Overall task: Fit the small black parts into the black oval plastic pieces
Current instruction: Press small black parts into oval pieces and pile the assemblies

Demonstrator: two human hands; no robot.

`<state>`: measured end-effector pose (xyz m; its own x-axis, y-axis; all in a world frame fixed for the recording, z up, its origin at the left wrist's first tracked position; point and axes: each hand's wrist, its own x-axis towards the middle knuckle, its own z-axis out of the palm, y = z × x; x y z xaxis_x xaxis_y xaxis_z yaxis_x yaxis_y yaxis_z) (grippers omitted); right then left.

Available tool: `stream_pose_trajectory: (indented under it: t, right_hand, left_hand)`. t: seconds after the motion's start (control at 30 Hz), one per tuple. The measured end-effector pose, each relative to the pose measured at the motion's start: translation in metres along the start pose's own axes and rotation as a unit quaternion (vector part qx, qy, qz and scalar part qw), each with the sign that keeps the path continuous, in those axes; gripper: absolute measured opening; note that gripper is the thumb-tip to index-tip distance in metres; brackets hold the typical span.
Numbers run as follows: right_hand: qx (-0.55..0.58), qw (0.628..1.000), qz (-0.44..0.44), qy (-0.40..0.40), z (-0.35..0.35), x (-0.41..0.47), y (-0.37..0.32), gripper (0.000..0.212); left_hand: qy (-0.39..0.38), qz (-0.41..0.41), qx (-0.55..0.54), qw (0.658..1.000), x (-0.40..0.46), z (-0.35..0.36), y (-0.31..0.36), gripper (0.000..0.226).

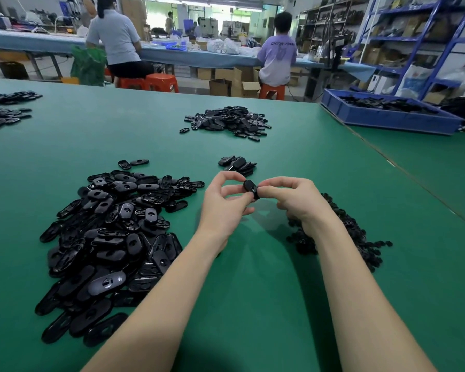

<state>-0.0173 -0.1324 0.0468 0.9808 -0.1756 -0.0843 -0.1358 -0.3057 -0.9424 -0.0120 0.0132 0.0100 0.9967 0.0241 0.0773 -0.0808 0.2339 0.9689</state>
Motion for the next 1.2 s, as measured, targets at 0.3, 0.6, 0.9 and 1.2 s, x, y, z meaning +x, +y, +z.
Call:
stream_pose_trajectory:
  t: [0.3,0.6,0.9,1.2]
  right_hand:
    - [0.016,1.000,-0.012,-0.002,-0.0007,-0.0013,-0.0003,0.009]
    - [0.014,1.000,-0.014,-0.018,-0.0041,0.0000,0.0000,0.008]
    - [0.009,1.000,0.006,0.020,-0.0013,0.0025,-0.0002,0.020]
    - [0.033,0.999,-0.009,-0.012,0.0039,-0.0008,0.0051,0.017]
  left_hand:
    - [-0.015,0.035,0.038,0.999,0.0005,-0.0005,-0.0017,0.027]
    - [-0.032,0.053,0.072,0.996,-0.0003,-0.0033,-0.0005,0.025]
    - [-0.035,0.056,0.073,0.995,0.0000,-0.0029,0.0003,0.024]
    - [-0.046,-0.019,-0.020,0.999,0.0048,-0.0081,0.0037,0.025]
